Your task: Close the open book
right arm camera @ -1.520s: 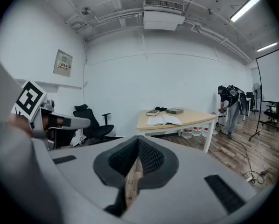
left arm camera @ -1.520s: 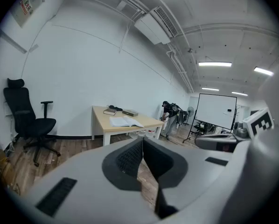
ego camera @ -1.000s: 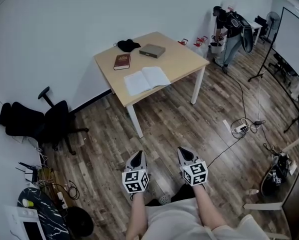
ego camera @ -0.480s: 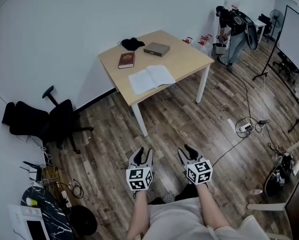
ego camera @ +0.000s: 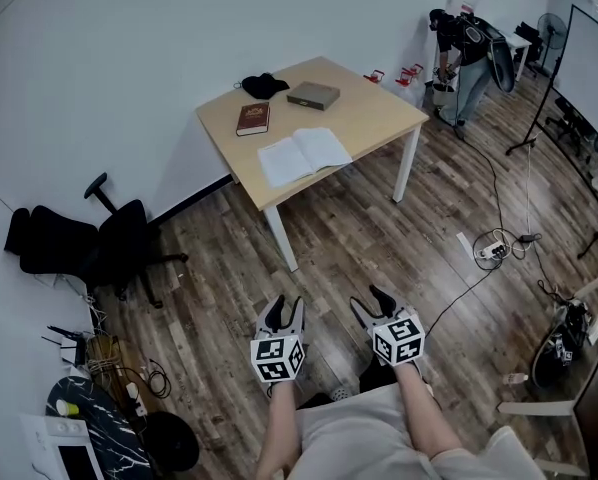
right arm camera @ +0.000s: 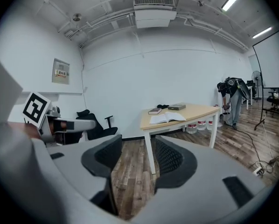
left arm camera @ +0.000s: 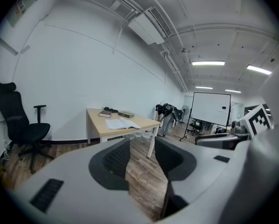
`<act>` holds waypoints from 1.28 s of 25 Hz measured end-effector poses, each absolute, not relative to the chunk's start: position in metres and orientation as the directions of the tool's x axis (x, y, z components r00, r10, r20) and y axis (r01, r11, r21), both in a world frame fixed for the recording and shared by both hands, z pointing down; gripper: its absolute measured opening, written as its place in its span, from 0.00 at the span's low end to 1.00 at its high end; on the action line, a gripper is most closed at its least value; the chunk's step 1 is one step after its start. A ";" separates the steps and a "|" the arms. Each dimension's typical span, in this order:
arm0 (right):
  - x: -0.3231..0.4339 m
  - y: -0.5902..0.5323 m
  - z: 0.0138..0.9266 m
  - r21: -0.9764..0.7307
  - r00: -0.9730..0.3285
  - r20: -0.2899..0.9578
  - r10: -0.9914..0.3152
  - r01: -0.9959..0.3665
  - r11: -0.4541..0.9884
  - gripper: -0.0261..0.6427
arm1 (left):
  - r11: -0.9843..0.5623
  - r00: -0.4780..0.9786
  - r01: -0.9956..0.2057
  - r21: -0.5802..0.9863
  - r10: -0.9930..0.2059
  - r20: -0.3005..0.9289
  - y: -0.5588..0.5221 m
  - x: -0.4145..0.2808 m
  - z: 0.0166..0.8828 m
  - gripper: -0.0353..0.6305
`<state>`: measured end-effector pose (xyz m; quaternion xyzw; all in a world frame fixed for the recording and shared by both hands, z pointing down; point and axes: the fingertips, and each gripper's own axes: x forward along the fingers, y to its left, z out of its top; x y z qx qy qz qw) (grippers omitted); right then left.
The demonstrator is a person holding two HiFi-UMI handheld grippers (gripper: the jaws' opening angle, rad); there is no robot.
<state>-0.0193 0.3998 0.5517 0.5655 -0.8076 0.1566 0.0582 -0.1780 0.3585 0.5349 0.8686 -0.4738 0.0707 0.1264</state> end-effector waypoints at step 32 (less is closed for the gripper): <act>0.079 0.118 0.558 -0.259 -0.436 0.289 -0.852 -0.893 0.369 0.38 | -0.433 0.456 -0.890 0.143 -0.840 0.293 0.103 -0.097 0.537 0.30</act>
